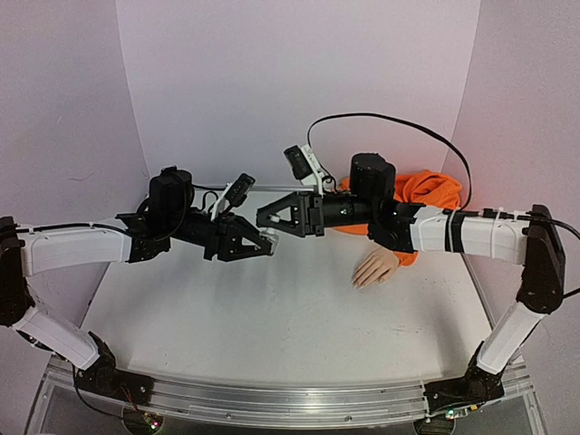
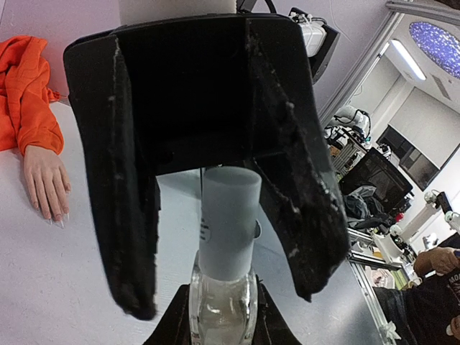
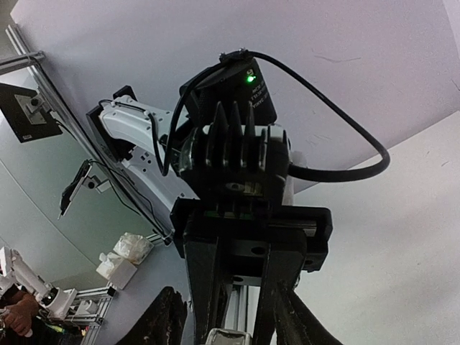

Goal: Paint the nails

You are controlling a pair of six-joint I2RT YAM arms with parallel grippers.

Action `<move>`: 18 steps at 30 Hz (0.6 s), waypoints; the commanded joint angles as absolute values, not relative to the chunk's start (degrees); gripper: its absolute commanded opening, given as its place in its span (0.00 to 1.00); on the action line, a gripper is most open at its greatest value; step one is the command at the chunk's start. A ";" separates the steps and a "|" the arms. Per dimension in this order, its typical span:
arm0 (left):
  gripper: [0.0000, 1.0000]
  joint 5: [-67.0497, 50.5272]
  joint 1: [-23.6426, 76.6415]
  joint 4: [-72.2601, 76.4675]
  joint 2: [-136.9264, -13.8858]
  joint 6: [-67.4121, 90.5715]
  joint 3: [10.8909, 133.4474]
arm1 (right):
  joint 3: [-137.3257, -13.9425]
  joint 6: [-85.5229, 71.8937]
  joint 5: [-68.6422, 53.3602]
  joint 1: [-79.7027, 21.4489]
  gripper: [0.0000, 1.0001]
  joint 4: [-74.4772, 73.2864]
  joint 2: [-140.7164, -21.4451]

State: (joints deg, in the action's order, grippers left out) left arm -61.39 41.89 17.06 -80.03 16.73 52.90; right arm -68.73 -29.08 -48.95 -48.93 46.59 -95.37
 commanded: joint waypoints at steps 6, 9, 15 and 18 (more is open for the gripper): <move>0.00 -63.71 41.92 20.39 -80.35 15.95 56.31 | -71.12 -32.21 -56.17 -48.99 0.18 54.96 -96.38; 0.00 -63.27 41.92 20.39 -80.68 16.08 56.58 | -70.82 -32.98 -56.75 -48.97 0.10 56.24 -96.80; 0.00 -53.40 41.84 20.39 -79.69 15.28 55.88 | -69.45 -32.81 -54.79 -48.96 0.00 56.78 -97.35; 0.00 -36.01 41.92 20.23 -77.76 14.83 54.24 | -68.43 -32.56 -50.51 -48.98 0.00 56.16 -97.79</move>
State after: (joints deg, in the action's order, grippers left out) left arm -57.21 42.06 17.04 -80.23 15.90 53.25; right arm -68.84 -32.08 -52.38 -47.97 52.23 -97.32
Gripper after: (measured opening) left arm 0.213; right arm 0.152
